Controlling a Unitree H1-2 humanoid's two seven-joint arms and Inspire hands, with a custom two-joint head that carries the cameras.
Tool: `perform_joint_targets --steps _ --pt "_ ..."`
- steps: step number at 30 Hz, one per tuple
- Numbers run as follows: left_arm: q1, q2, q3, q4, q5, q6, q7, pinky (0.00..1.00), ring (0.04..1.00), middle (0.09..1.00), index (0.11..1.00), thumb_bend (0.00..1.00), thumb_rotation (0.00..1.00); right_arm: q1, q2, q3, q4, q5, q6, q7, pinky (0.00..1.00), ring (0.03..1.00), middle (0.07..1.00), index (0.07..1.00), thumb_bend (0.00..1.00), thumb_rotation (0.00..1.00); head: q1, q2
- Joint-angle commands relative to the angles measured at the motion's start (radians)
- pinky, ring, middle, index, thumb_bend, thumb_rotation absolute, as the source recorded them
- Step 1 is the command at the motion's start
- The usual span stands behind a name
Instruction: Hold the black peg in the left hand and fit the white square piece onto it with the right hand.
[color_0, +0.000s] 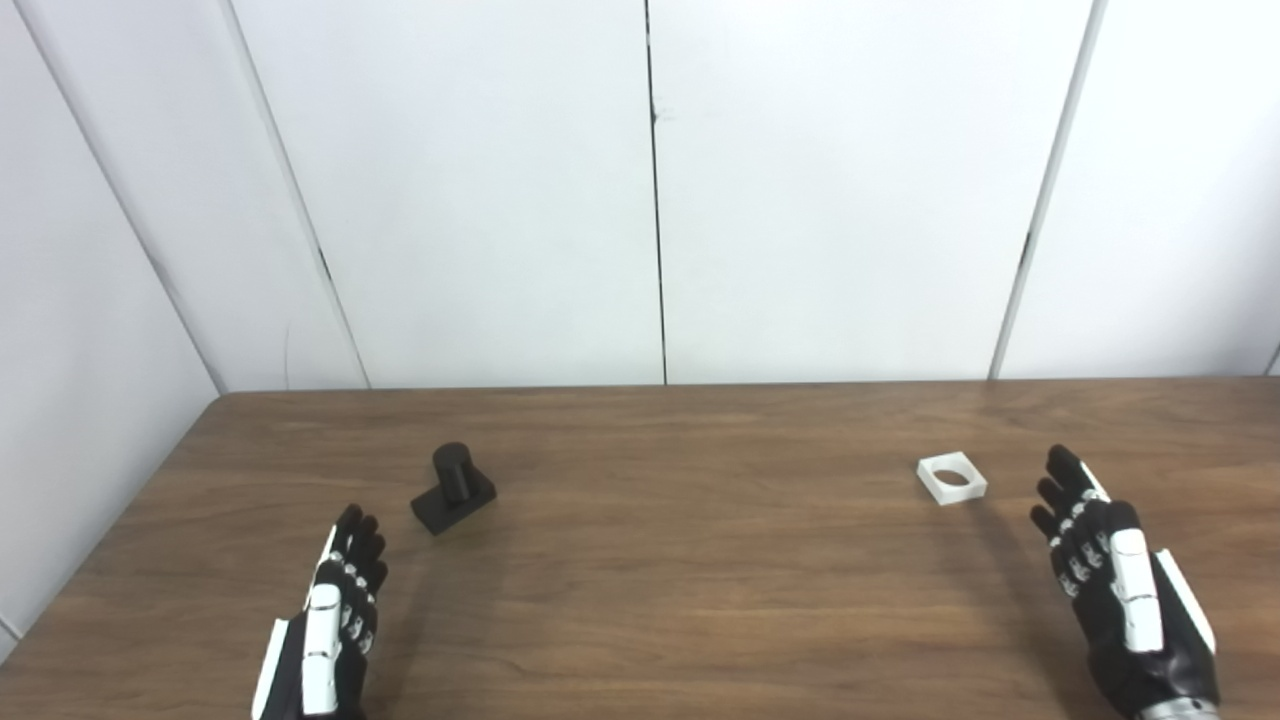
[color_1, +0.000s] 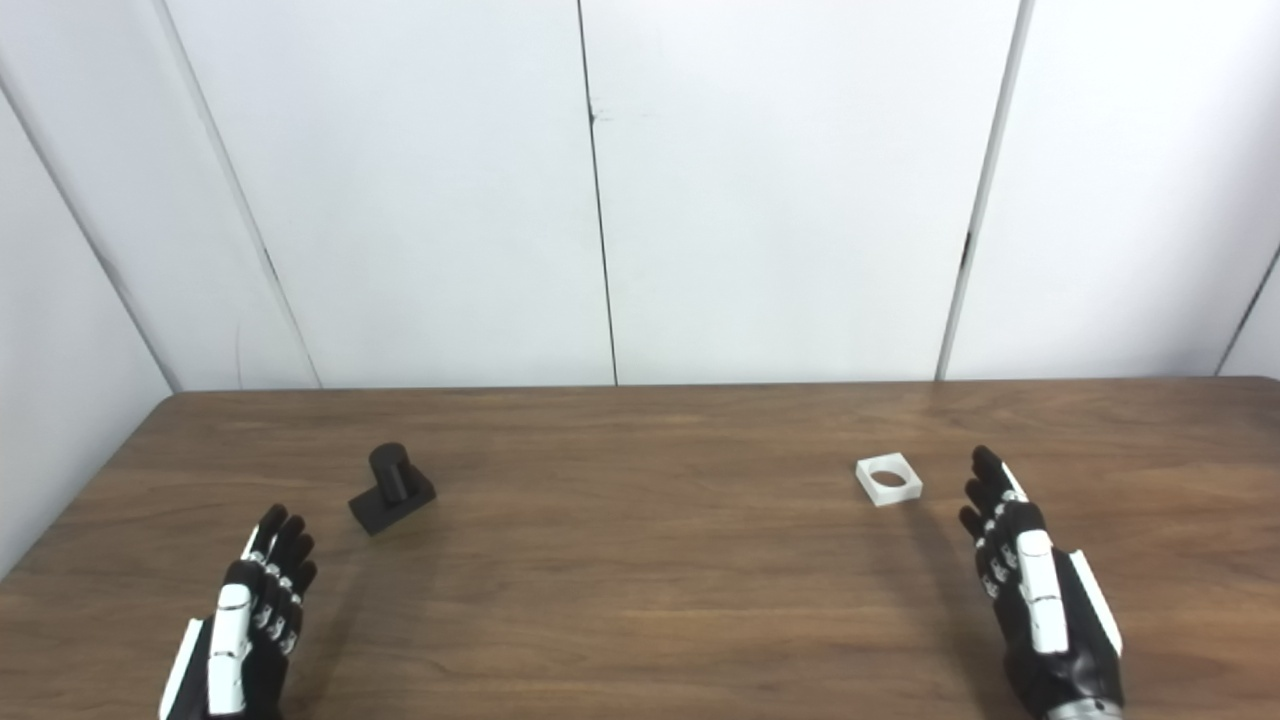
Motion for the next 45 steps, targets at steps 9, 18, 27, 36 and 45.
perform_joint_targets --steps 9,18,27,36,45 --pt "0.011 -0.013 -0.004 0.022 0.015 0.006 0.005 1.00 0.995 0.989 0.996 0.48 0.97 0.032 0.009 0.008 0.000 0.004 0.018 0.006 1.00 1.000 0.994 0.955 0.53 0.96 -0.018 0.009" --pt "0.005 0.001 -0.018 0.010 0.158 0.002 0.050 1.00 0.990 0.978 0.986 0.48 0.90 0.028 0.007 0.010 -0.002 -0.005 0.021 0.005 1.00 0.995 0.992 0.954 0.54 0.96 0.003 0.015" --pt "-0.017 0.030 -0.055 -0.093 0.579 0.112 0.178 0.89 0.936 0.951 0.939 0.56 0.75 0.024 0.008 0.009 0.002 0.002 0.035 0.005 0.98 0.982 0.981 0.947 0.54 0.95 0.042 0.020" --pt "-0.067 0.049 -0.065 -0.172 0.727 0.250 0.173 0.92 0.979 0.987 0.947 0.67 0.55 0.023 0.006 0.012 0.021 -0.002 0.028 0.008 0.97 0.975 0.971 0.934 0.56 0.94 0.054 0.018" --pt "-0.127 0.100 -0.090 -0.129 0.886 0.264 0.223 0.91 0.967 0.940 0.909 0.70 0.42 0.030 0.011 0.014 0.029 0.005 0.020 0.011 0.96 0.974 0.967 0.926 0.56 0.94 0.059 0.014"
